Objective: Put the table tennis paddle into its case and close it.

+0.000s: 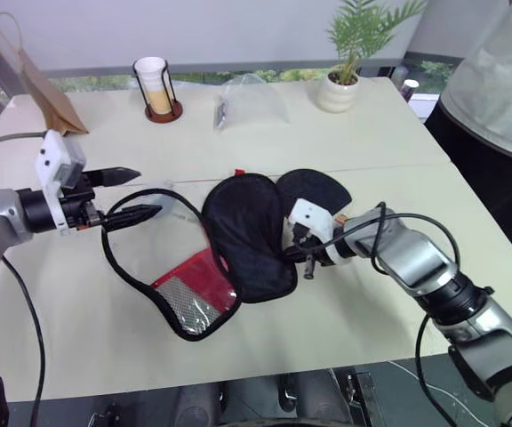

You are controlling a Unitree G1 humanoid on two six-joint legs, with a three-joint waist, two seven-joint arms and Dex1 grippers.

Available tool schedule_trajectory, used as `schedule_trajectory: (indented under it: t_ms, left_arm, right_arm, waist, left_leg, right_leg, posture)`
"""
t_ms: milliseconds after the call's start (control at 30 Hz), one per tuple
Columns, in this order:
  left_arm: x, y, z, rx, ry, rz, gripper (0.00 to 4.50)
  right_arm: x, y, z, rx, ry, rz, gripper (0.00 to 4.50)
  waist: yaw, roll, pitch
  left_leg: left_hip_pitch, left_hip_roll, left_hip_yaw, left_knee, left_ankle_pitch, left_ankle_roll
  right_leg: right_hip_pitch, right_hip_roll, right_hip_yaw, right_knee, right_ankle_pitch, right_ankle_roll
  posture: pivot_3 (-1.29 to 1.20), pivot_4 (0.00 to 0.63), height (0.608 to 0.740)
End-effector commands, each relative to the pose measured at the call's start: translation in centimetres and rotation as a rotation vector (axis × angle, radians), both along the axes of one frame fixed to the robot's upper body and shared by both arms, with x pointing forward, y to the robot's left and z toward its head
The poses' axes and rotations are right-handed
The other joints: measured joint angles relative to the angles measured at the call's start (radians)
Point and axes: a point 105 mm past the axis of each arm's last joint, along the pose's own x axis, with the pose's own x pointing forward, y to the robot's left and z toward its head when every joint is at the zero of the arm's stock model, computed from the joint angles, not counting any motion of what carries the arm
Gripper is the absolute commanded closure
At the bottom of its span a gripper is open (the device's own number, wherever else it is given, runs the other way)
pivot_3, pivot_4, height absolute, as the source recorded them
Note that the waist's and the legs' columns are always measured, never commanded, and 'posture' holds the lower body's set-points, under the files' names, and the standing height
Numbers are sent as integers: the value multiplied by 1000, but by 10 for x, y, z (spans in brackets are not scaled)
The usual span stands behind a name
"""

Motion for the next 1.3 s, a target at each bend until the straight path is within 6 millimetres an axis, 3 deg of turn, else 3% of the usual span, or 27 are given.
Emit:
schedule_trajectory:
  t_ms: [33, 133, 167, 267, 433, 500, 667, 733, 833, 1000, 1133, 1233, 1300]
  left_arm:
    - [-1, -2, 7, 6, -42, -14, 0]
    - [0, -3, 7, 6, -44, -16, 0]
    - [0, -4, 7, 5, -43, -18, 0]
    - [0, -6, 7, 3, -43, -24, 0]
    - [-1, -15, 5, -5, -37, -50, 0]
    - [-1, -18, 4, -10, -34, -63, 0]
    - [0, -24, 1, -18, -27, -80, 0]
    - [1, -25, 0, -21, -26, -85, 0]
    - [4, -28, -1, -26, -25, -96, 0]
    - [8, -33, -2, -26, -21, -113, 0]
    - [8, -35, -2, -25, -19, -120, 0]
    - [7, -34, -2, -24, -18, -121, 0]
    - [6, -33, -2, -23, -18, -118, 0]
  right_arm:
    - [-9, -2, 5, 3, -11, 62, 4473]
    - [-5, -3, 4, 12, -14, 41, 4473]
    - [-1, -3, 5, 15, -31, 22, 4221]
    - [6, -3, 12, 34, -59, -3, 3120]
    - [22, -25, 45, 44, -163, -79, 676]
    - [25, -42, 67, 53, -215, -131, 676]
    - [28, -83, 90, 51, -285, -315, 676]
    - [27, -98, 87, 29, -295, -387, 676]
    - [25, -119, 66, -16, -271, -493, 676]
    - [26, -123, 35, 3, -206, -560, 676]
    - [30, -128, 24, 6, -183, -598, 676]
    - [30, -129, 26, 13, -190, -604, 676]
    - [28, -122, 40, 69, -194, -598, 676]
  waist:
    - [3, 0, 0]
    - [1, 0, 0]
    - [1, 0, 0]
    - [0, 0, 0]
    - [2, 0, 0]
    - [6, 0, 1]
    - [6, 0, 1]
    - [4, 0, 1]
    - [3, 0, 1]
    - [-1, 0, 1]
    - [0, 0, 1]
    - [1, 0, 1]
    - [2, 0, 1]
  left_leg:
    - [0, 0, 0, 0, 0, 0]
    - [0, 0, 0, 0, 0, 0]
    - [0, 0, 0, 0, 0, 0]
    - [0, 0, 0, 0, 0, 0]
    - [0, 0, 0, 0, 0, 0]
    - [0, 0, 0, 0, 0, 0]
    - [-1, 0, 0, 0, 0, 0]
    - [0, 0, 0, 0, 0, 0]
    - [0, 0, 0, 0, 0, 0]
    - [0, 0, 0, 0, 0, 0]
    - [0, 0, 0, 0, 0, 0]
    - [0, 0, 0, 0, 0, 0]
    - [0, 0, 0, 0, 0, 0]
  right_leg:
    - [0, 0, 0, 0, 0, 0]
    - [0, 0, 0, 0, 0, 0]
    - [0, 0, 0, 0, 0, 0]
    - [0, 0, 0, 0, 0, 0]
    - [0, 0, 0, 0, 0, 0]
    - [0, 0, 0, 0, 0, 0]
    - [0, 0, 0, -1, 0, 0]
    - [0, 0, 0, 0, 0, 0]
    - [0, 0, 0, 0, 0, 0]
    - [0, 0, 0, 0, 0, 0]
    - [0, 0, 0, 0, 1, 1]
    - [0, 0, 0, 0, 1, 2]
    - [0, 0, 0, 0, 1, 2]
  posture:
    - [0, 150, 740]
    - [0, 150, 740]
    - [0, 150, 740]
    - [0, 150, 740]
    - [0, 150, 740]
    - [0, 150, 740]
    - [0, 150, 740]
    - [0, 150, 740]
    - [0, 150, 740]
    - [0, 150, 740]
    - [0, 150, 740]
    - [0, 150, 740]
    - [0, 150, 740]
